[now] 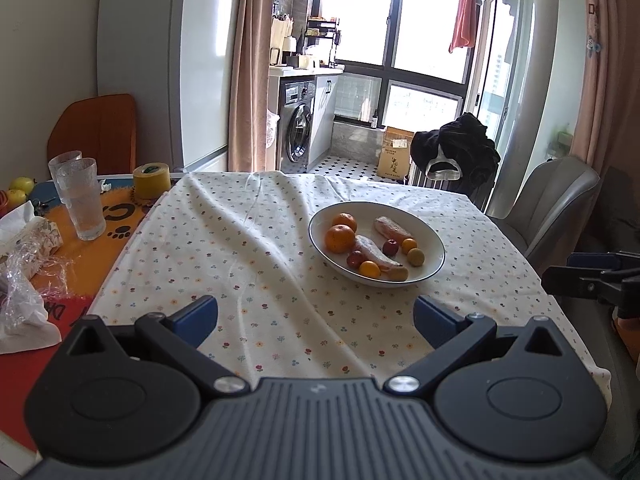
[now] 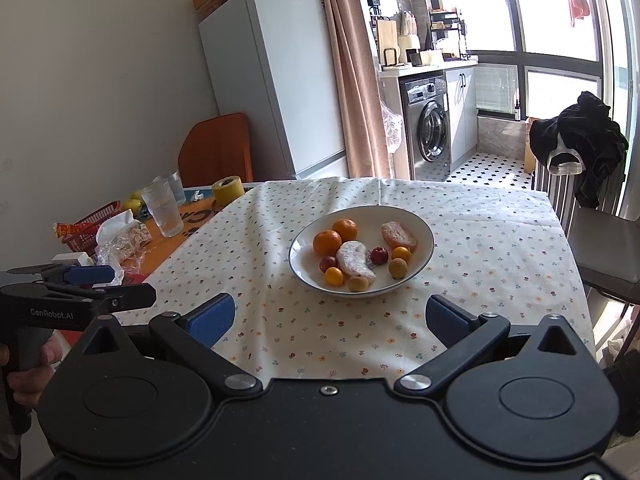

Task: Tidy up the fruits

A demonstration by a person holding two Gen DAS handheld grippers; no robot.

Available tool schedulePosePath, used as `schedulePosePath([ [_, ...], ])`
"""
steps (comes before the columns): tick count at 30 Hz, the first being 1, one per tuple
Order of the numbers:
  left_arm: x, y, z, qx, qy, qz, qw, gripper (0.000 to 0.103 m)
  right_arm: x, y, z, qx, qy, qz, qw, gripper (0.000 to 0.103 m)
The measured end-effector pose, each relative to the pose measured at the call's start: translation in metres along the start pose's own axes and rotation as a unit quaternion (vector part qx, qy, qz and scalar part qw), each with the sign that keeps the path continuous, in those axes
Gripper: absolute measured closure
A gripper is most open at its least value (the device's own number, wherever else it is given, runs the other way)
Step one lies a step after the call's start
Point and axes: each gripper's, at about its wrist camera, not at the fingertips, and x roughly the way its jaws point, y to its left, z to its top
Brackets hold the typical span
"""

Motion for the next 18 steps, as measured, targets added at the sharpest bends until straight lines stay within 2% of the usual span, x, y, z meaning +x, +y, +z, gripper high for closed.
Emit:
schedulePosePath([
  [7, -0.0009, -0.0098, 0.0004, 0.013, 0.001, -0.003, 0.9999, 0.000, -0.0005, -0.0022, 0.0007, 0.005, -0.001, 0.004, 1.000, 0.000],
  [18, 0.0010, -0.0064, 0.0004, 0.007, 0.007, -0.005, 0.9999, 0.000, 0.0002, -0.0033, 0.0002, 0.006, 0.003, 0.003, 1.000, 0.000],
])
